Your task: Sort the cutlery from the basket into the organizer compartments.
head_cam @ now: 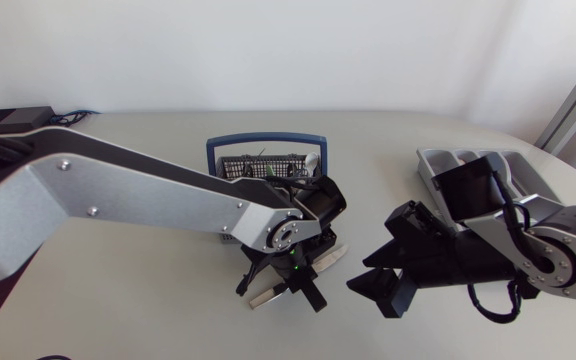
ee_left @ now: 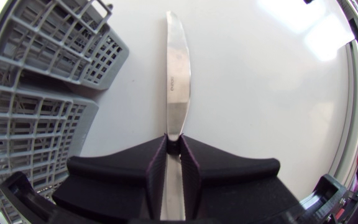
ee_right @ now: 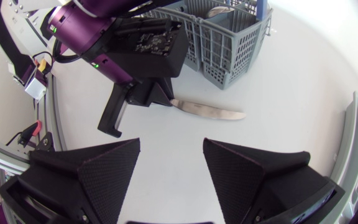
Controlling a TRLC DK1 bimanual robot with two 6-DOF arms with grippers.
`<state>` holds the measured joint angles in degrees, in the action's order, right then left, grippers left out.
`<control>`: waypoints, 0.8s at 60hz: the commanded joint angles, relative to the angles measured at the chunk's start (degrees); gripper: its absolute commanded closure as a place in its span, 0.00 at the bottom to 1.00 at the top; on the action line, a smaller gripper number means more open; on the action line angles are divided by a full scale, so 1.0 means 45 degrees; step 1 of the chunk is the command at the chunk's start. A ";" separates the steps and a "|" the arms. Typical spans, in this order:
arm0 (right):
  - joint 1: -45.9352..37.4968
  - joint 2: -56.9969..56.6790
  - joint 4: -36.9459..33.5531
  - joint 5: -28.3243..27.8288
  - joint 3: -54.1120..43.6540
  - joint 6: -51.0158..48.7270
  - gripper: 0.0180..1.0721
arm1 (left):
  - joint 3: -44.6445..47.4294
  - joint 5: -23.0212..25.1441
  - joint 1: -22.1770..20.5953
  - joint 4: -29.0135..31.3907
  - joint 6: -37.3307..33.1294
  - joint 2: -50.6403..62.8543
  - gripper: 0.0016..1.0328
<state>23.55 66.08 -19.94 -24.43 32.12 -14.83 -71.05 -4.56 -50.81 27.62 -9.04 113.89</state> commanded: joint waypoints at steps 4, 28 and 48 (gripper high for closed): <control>-0.0429 -0.0506 -0.0353 -0.0451 -0.0341 -0.0240 0.30 | 0.0222 0.0231 0.0079 0.0074 -0.0199 -0.1070 0.97; -0.2304 -0.2342 -0.0646 -0.2619 -0.0028 -0.0201 0.29 | 0.0065 0.4079 0.1681 -0.0551 0.0700 -0.3687 0.97; -0.2089 -0.2088 0.0760 -0.2951 0.1105 0.1948 0.29 | 0.0241 0.5954 0.2404 -0.3656 0.3219 -0.4741 0.97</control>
<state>12.56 55.64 -18.57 -37.74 34.28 -10.41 -70.85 21.02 -40.18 13.91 1.32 94.11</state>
